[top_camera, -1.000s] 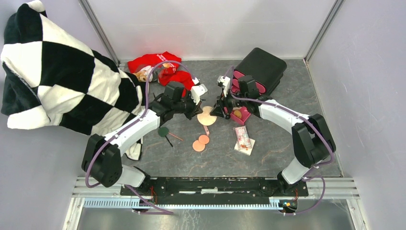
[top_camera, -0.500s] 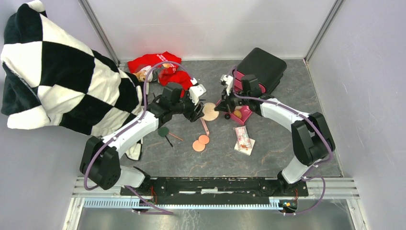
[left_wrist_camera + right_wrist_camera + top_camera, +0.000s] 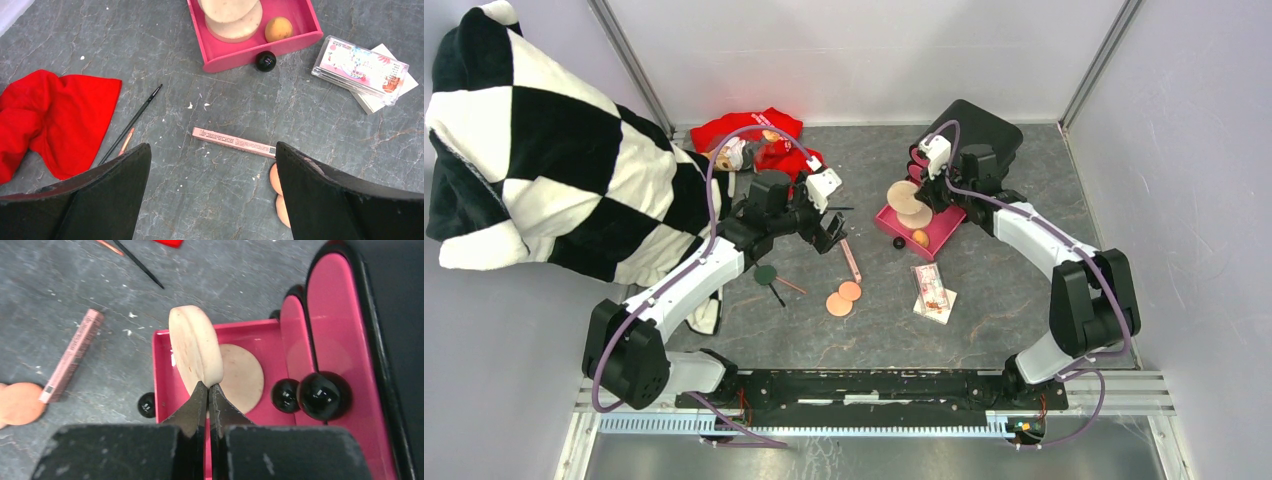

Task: Organize the makeup
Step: Place the makeup tool in the drawer.

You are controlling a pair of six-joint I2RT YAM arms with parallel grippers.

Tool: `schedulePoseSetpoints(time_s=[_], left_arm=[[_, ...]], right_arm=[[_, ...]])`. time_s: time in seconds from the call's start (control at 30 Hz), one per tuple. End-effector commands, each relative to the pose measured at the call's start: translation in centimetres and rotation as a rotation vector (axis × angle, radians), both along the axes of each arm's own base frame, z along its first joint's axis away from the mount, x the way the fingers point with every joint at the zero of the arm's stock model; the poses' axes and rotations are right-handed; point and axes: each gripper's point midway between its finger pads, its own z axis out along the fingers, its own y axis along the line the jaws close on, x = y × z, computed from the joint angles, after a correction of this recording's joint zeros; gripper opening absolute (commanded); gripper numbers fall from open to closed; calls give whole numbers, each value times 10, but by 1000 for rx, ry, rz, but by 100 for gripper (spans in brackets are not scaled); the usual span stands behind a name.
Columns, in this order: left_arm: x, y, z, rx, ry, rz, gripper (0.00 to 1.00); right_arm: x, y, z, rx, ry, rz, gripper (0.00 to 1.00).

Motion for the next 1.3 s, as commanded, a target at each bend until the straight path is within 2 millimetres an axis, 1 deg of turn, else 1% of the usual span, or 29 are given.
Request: schedulePoseSetpoints(time_s=[0.0,0.33,0.57,0.73,0.8,0.93,1.03,1.17,1.27], left_arm=[[3,1,13,-30,-42,16,100],[1,1,10,-25,-29,11,100],[0,1,9,-26,-24,9,100],[0,2,9,-22,-24,9,100],[0,3,8,-17,-24,10,100],[1,3,7,-10,-26,12,100],[1,4,6,-3,-27,13,100],[3,6,3,10,-28,21,100],[4,6,2,16,-29,24,100]], right_arm=[[13,-21,-7,-115,-32,-83,0],[16,-8,-31,-83,66,-45,0],[22,-8,-45,-102,108,-53,0],[29,-13,-49,-138,113,-75,19],[30,-15,-47,-146,108,-82,28],[30,-16,-40,-149,90,-85,43],[29,-16,-31,-145,70,-83,53],[27,-16,-18,-133,43,-79,62],[25,-15,-8,-120,26,-72,65]])
